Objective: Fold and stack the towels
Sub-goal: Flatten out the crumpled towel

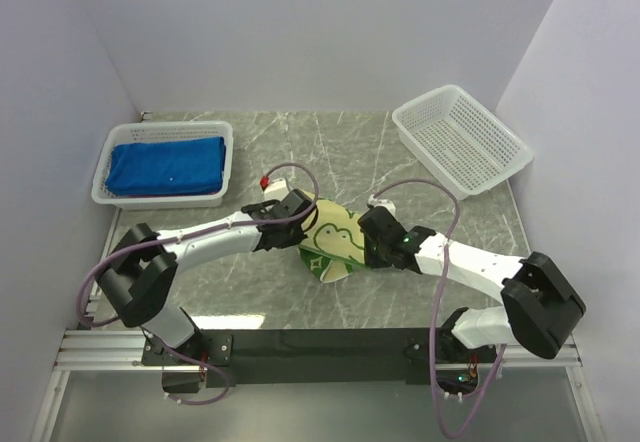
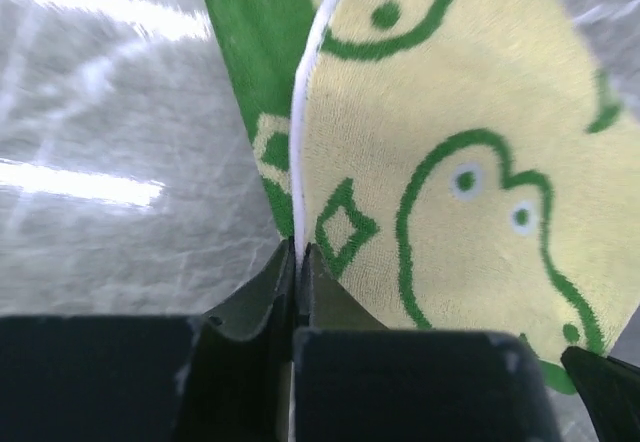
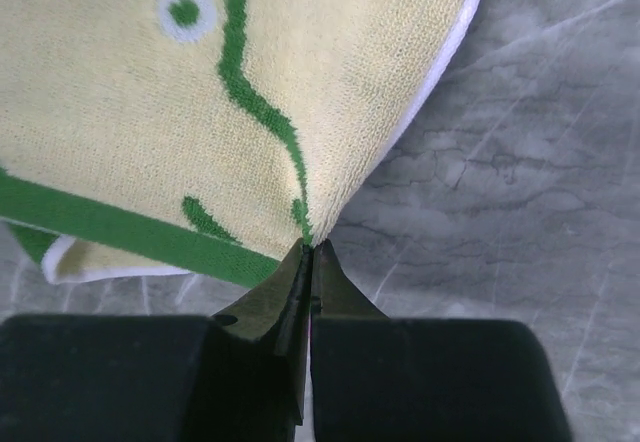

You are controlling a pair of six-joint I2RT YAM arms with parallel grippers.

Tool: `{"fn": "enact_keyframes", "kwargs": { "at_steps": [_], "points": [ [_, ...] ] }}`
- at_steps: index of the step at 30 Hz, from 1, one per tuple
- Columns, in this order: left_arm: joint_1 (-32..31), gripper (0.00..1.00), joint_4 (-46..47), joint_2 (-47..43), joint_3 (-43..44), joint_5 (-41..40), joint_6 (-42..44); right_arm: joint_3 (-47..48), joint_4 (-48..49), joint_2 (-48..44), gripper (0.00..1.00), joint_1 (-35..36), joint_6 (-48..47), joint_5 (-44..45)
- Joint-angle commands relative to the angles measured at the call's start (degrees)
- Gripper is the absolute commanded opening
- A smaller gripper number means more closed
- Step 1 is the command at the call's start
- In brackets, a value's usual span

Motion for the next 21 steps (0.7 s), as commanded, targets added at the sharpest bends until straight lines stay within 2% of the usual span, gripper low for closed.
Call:
{"fn": "enact_keyframes", "kwargs": {
  "at_steps": [1,6,7,11,15,21],
  "points": [
    [0.48,0.01,-6.87,-6.54,7.76,-7.72,3.24,7.69,-3.45,-3.91,0.00,0.35,-2.51,4.95],
    [1.71,0.01,-10.23,-11.02,19.97,-12.12,10.44,18.75,-9.08,-7.52,0.00,-2.90,-7.96,7.42],
    [1.89,0.01,-9.88,-11.64,21.73,-12.56,11.67,23.39,-9.78,-7.61,0.00,-3.86,-9.01,7.34],
    [4.43,0.01,-5.58,-13.22,31.91,-10.46,18.53,36.07,-13.47,-6.21,0.00,-8.43,-15.07,5.23],
    [6.81,0.01,-5.14,-11.04,42.12,-10.11,24.50,48.18,-13.49,-4.63,0.00,-13.36,-19.56,2.16],
    [16.29,0.01,-0.83,-7.26,50.57,-0.64,26.27,61.55,-10.50,1.26,0.00,-20.12,-25.54,-5.23]
  ]
}}
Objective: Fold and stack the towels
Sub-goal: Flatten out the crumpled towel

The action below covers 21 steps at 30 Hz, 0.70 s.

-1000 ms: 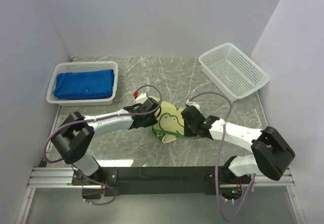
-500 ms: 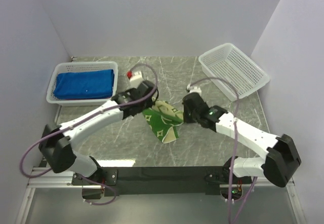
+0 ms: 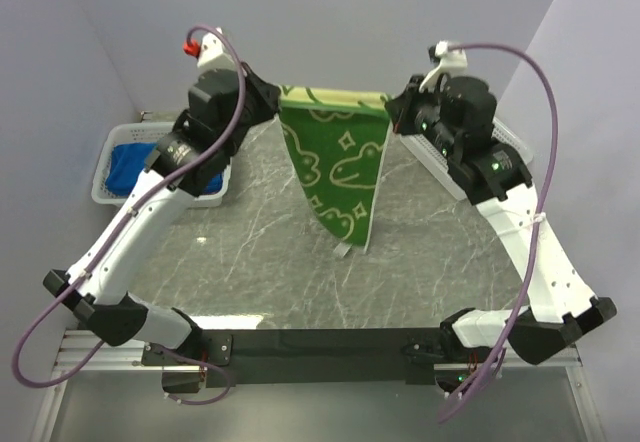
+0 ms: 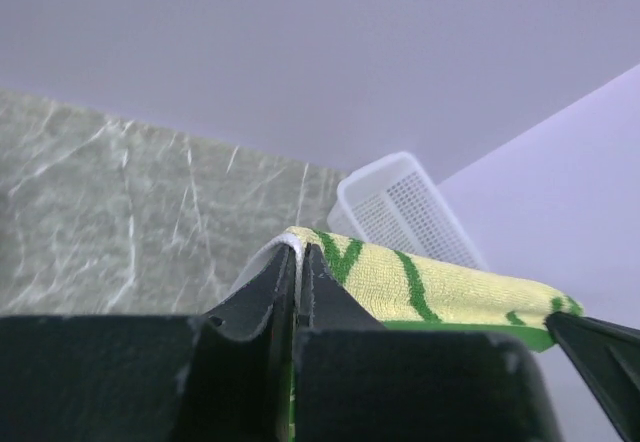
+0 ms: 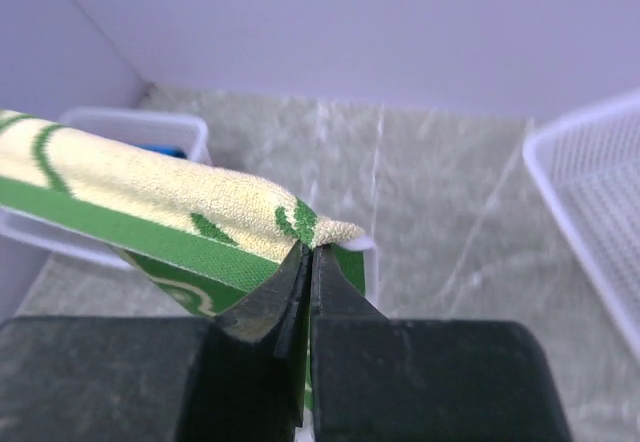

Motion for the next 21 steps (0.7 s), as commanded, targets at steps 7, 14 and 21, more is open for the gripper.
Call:
{"fn": "enact_keyframes", "kwargs": {
  "at_steps": [7,14,21],
  "points": [
    [13.43,0.01,5.46,10.58,14.18,11.42,4.70,17.08,3.56,13.04,0.00,-9.38,-10.59,-3.50],
    [18.26,0.01,9.67,12.62,15.35,16.70,7.16,19.30,7.50,15.97,0.00,-10.53,-12.97,-6.31],
    [19.50,0.01,9.85,8.93,8.85,21.71,4.97,8.52,8.57,11.13,0.00,-10.62,-12.00,-10.00]
  ]
}}
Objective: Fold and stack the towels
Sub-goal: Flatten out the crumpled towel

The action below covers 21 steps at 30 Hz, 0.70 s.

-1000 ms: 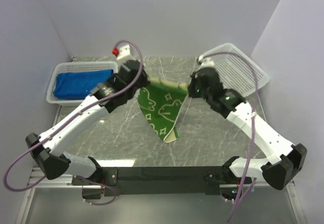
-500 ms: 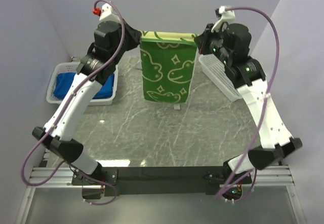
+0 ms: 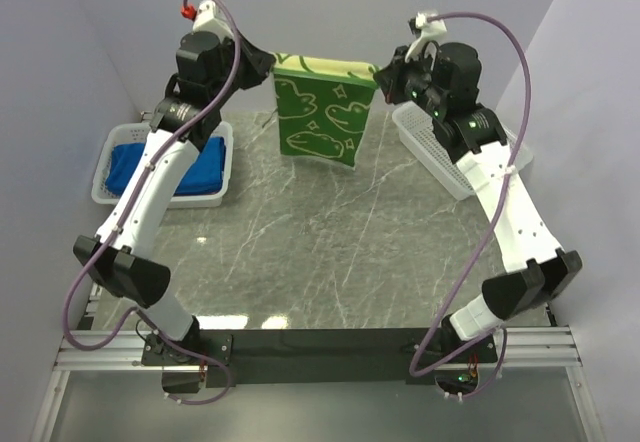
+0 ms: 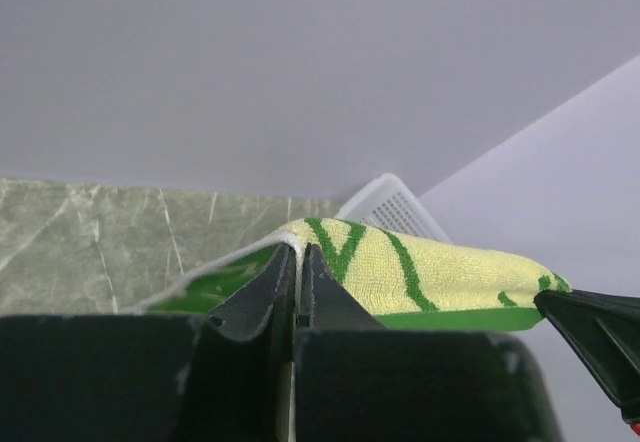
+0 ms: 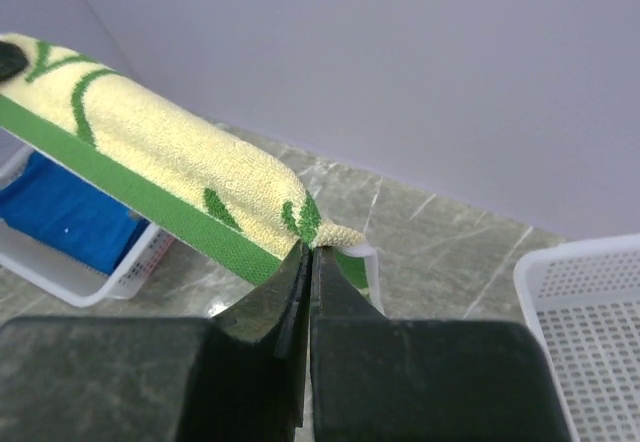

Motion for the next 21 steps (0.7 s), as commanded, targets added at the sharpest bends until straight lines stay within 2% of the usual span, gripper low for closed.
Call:
{"fn": "enact_keyframes", "kwargs": {
  "at_steps": [1,2,4,11,15,17,21],
  "points": [
    [3.04,0.01,4.27,-7.05,-6.02,-1.04,0.88,-7.24,1.66,-6.47,0.00,-3.10,-2.08,3.55],
    [3.04,0.01,5.95,-10.29,-12.49,-0.60,-0.25,-9.88,3.06,-9.18,0.00,-3.18,-1.55,2.50],
    [3.04,0.01,5.97,-13.03,-19.02,-0.24,-1.67,-16.91,3.69,-12.96,0.00,-3.18,0.46,1.96],
    [2.96,0.01,2.90,-25.41,-31.25,3.53,-6.41,-27.82,0.00,-21.75,0.00,-3.01,6.97,-3.39],
    [2.78,0.01,-1.13,-32.80,-39.34,6.09,-8.70,-37.65,-1.84,-28.79,0.00,-2.83,11.81,-7.17],
    [2.78,0.01,-2.64,-37.62,-43.92,6.27,-9.31,-39.95,-4.38,-32.92,0.00,-2.75,13.04,-8.32],
    [2.78,0.01,-7.04,-44.23,-46.57,7.49,-9.67,-40.14,-10.01,-38.37,0.00,-2.48,13.22,-10.08]
  ]
}}
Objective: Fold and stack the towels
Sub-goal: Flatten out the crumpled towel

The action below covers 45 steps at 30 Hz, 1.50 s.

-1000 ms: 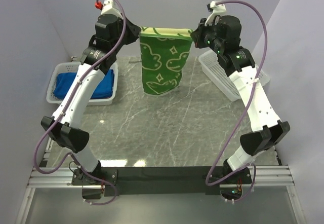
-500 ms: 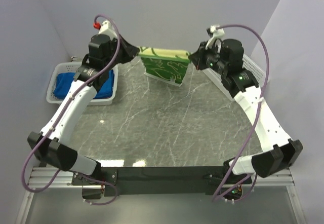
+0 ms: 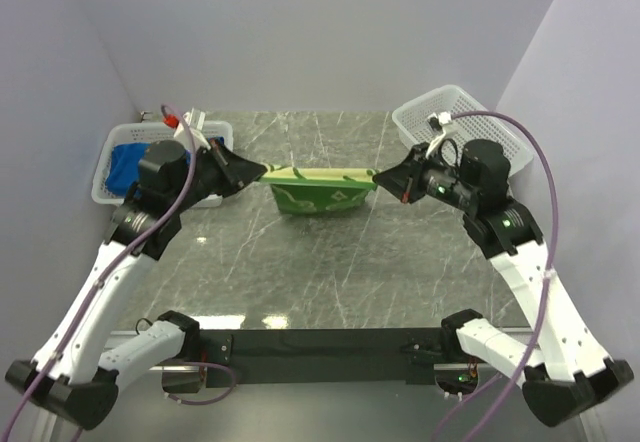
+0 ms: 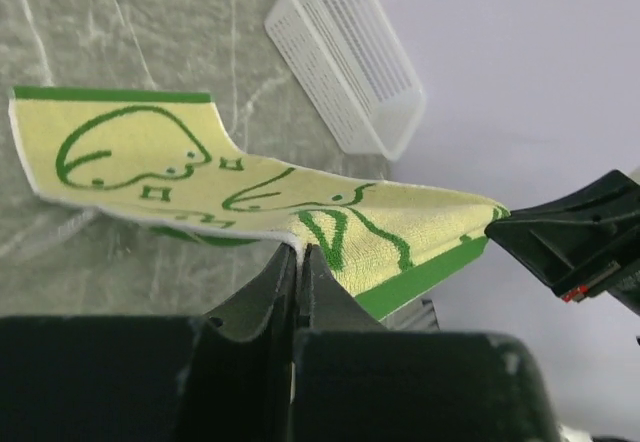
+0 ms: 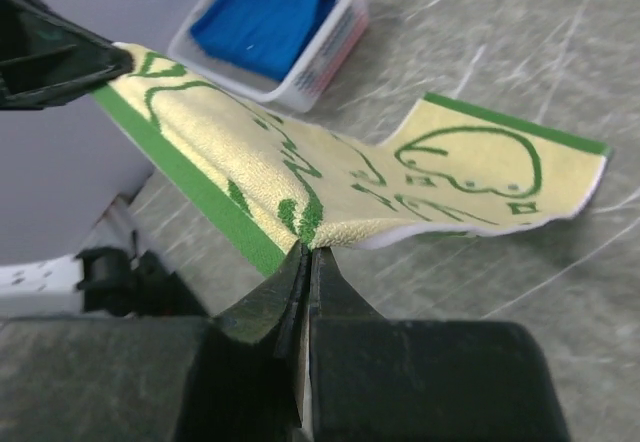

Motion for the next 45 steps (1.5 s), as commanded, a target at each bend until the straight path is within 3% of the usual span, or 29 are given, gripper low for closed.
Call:
{"fn": "enact_keyframes", "kwargs": {
  "at_steps": [1,11,21,26,30,34,39,42,45],
  "points": [
    [3.02,0.01,-4.81,-7.08,0.05,-6.89,1.46,0.84,-8.79,-6.53,0.00,-2.87,-1.56,7.21],
    [3.02,0.01,-12.99,-13.60,11.39,-0.65,-1.09,9.63,-21.27,-11.82,0.00,-2.79,-0.07,-0.62],
    [3.02,0.01,-12.30,-11.67,19.65,-0.30,-2.33,22.02,-22.69,-9.36,0.00,-2.79,1.43,2.45],
    [3.02,0.01,-10.27,-9.56,21.24,2.24,-0.39,24.84,-21.28,-7.43,0.00,-2.79,0.82,-0.87],
    [3.02,0.01,-9.83,-9.73,21.24,4.37,-0.48,25.81,-21.89,-7.60,0.00,-2.79,0.56,-3.25],
    [3.11,0.01,-10.97,-11.57,20.80,1.38,0.66,23.97,-21.46,-9.01,0.00,-2.87,0.20,-3.96],
    [3.02,0.01,-8.87,-11.58,16.59,3.13,0.14,12.64,-15.05,-9.97,0.00,-2.79,0.46,-7.82],
    [3.02,0.01,-5.71,-10.79,13.86,7.43,-1.97,5.34,-12.14,-10.85,0.07,-2.70,-0.24,-5.64],
    [2.93,0.01,-2.81,-10.70,11.66,8.94,-3.90,-0.11,-10.39,-11.03,0.36,-2.70,-1.03,-4.31]
  ]
}}
